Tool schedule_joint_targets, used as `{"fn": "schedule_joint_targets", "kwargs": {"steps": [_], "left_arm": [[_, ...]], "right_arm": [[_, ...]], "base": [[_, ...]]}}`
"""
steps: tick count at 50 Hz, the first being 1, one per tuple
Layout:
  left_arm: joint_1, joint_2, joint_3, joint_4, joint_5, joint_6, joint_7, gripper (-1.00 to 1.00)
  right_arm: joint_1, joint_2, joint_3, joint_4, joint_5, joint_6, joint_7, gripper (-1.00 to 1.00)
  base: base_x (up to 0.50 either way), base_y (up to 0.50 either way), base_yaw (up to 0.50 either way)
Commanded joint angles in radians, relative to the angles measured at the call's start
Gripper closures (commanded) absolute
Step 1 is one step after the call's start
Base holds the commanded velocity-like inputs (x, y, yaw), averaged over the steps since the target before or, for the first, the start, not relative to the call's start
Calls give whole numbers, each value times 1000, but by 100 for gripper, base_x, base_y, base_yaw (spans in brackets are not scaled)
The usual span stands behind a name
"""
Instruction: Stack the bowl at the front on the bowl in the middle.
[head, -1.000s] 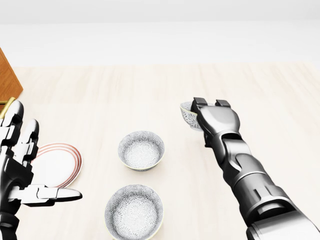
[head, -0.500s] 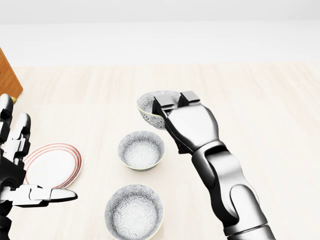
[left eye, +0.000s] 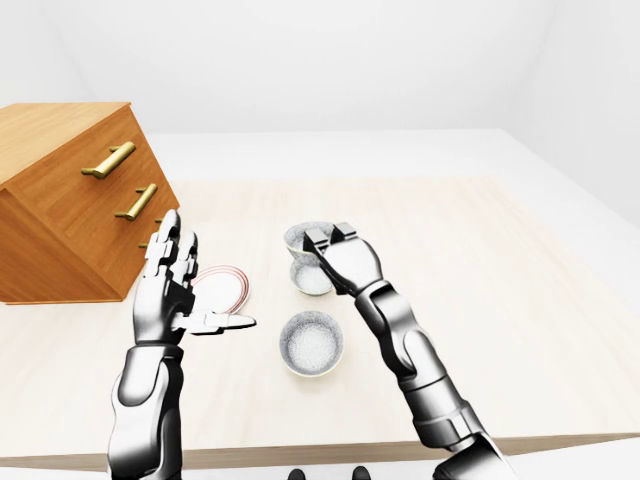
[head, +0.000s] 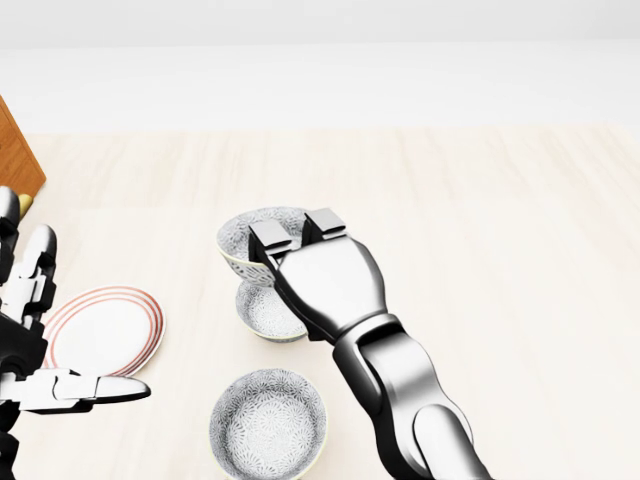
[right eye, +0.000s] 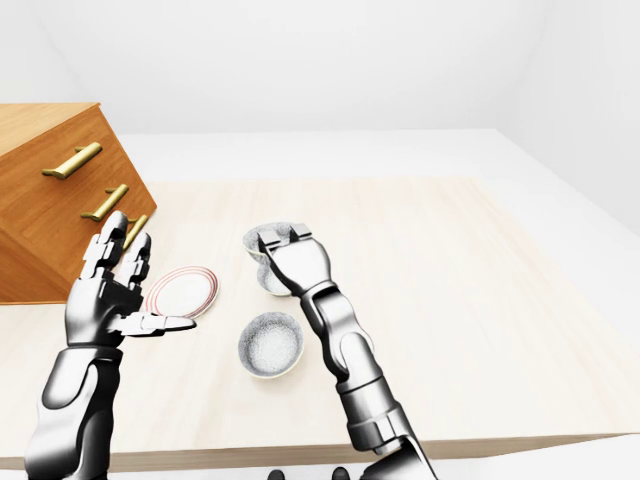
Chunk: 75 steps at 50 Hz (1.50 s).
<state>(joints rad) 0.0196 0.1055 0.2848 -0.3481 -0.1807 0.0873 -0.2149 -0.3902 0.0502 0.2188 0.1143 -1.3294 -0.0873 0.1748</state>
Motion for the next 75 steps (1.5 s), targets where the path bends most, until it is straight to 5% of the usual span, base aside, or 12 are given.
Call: {"fn": "schedule_joint_targets", "kwargs": {"steps": [1,58,61,63,64,75], "left_arm": [[2,2,11,12,-7,0,-5,-100],[-32,21,0,140,-11,0,2,-100],[-29,20,0,137,-12,0,3,-100],[-25,20,1,132,-12,0,3,-100],[-23,20,2,130,-12,0,3,-100],[-25,17,1,102,-6,0,13,-100]], "right_arm": [[-43,37,17,104,-67,0,-62,100],[-261,25,-5,689,-96,0,-344,100],[-236,23,-2,648,-96,0,-325,73],[-212,24,2,604,-99,0,-308,-18],[-196,25,4,575,-98,0,-290,-100],[44,33,29,-68,-69,0,45,-100]], "base": [[0,0,0],[0,0,0],[0,0,0],[0,0,0],[0,0,0],[0,0,0]]}}
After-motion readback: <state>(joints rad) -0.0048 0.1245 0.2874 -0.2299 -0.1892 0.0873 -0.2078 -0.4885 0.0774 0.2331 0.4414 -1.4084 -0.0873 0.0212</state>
